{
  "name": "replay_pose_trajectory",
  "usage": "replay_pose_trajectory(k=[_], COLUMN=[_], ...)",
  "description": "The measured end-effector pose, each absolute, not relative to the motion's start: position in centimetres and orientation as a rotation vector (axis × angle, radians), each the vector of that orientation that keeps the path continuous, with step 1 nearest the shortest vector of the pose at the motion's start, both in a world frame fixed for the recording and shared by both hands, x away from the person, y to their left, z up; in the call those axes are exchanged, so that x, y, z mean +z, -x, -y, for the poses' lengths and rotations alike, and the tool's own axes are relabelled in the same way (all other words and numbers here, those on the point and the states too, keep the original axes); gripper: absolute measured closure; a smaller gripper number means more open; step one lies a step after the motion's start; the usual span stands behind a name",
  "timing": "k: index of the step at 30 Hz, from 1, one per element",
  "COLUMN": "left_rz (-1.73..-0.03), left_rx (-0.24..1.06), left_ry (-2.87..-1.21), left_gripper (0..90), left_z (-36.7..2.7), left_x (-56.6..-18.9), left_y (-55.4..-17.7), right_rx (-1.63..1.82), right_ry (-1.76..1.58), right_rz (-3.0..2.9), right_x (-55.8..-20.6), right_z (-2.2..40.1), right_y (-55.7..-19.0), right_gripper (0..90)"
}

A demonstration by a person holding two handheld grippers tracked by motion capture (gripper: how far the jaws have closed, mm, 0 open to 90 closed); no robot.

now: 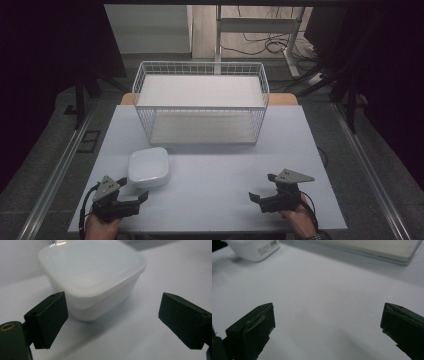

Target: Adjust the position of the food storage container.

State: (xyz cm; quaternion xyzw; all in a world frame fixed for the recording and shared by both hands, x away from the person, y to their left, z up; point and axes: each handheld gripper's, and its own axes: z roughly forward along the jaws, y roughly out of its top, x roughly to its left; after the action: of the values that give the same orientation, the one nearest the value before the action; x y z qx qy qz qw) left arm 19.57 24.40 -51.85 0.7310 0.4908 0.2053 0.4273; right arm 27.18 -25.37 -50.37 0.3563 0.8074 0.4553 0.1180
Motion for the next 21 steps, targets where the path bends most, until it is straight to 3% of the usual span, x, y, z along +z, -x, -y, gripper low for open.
replay_pose_trajectory(k=[4,21], left_rz=[-1.266,-1.259], left_rx=[0.453,0.489], left_ry=[-1.837,-1.834], left_gripper=[7.2,3.0], left_z=[-25.07,-25.10], left_x=[-52.52,-52.23], left_y=[-19.83,-19.77], right_rx=[1.303,1.191], right_ry=[-1.041,-0.993], right_rz=[-2.329,-2.336], right_x=[-50.41,-50.58], right_z=[25.16,24.43], right_y=[-27.32,-27.07], right_gripper=[0.0,0.0])
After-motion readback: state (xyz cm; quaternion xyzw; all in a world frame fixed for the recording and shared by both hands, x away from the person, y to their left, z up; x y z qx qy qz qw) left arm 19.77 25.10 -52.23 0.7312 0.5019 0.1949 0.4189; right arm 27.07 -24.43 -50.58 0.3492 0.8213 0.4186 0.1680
